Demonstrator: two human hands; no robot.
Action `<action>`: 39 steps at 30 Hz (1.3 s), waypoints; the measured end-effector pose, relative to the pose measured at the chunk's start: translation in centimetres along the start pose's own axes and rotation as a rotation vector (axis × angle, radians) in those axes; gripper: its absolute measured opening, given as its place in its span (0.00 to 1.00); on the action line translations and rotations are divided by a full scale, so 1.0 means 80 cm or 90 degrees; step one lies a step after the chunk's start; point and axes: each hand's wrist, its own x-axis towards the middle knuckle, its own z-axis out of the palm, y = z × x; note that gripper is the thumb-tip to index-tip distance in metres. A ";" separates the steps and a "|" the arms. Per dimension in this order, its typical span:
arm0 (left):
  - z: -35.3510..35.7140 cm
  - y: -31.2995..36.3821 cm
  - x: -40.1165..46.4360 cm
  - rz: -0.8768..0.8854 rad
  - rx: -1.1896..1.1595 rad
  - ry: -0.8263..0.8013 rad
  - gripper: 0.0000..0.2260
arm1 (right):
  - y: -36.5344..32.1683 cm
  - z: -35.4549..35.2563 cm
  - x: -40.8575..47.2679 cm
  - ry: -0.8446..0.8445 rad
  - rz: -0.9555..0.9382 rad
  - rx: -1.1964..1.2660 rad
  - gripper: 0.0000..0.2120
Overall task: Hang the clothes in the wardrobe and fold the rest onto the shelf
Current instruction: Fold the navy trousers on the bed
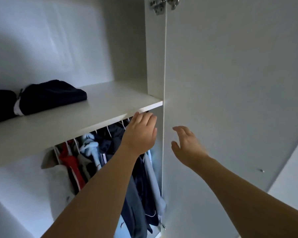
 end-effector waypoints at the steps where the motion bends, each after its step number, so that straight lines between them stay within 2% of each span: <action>1: 0.008 0.010 -0.009 0.013 -0.009 -0.019 0.14 | 0.006 -0.002 -0.012 -0.011 0.013 -0.003 0.24; 4: 0.030 0.042 -0.019 0.027 -0.057 -0.069 0.13 | 0.031 -0.007 -0.042 -0.054 0.075 -0.011 0.23; 7: 0.053 0.079 -0.026 0.018 -0.160 -0.097 0.13 | 0.062 -0.005 -0.082 -0.146 0.198 -0.013 0.23; 11: 0.076 0.144 -0.060 0.040 -0.237 -0.220 0.14 | 0.102 -0.006 -0.166 -0.226 0.328 -0.008 0.26; 14: 0.071 0.201 -0.073 0.096 -0.254 -0.275 0.11 | 0.120 -0.033 -0.221 -0.203 0.390 -0.012 0.26; 21: 0.012 0.364 -0.095 0.175 -0.295 -0.311 0.15 | 0.156 -0.123 -0.375 -0.105 0.465 -0.045 0.25; 30: -0.110 0.656 -0.158 0.300 -0.386 -0.302 0.18 | 0.216 -0.269 -0.684 -0.026 0.624 -0.111 0.26; 39: -0.177 0.892 -0.192 0.448 -0.412 -0.345 0.18 | 0.292 -0.363 -0.868 0.019 0.717 -0.079 0.26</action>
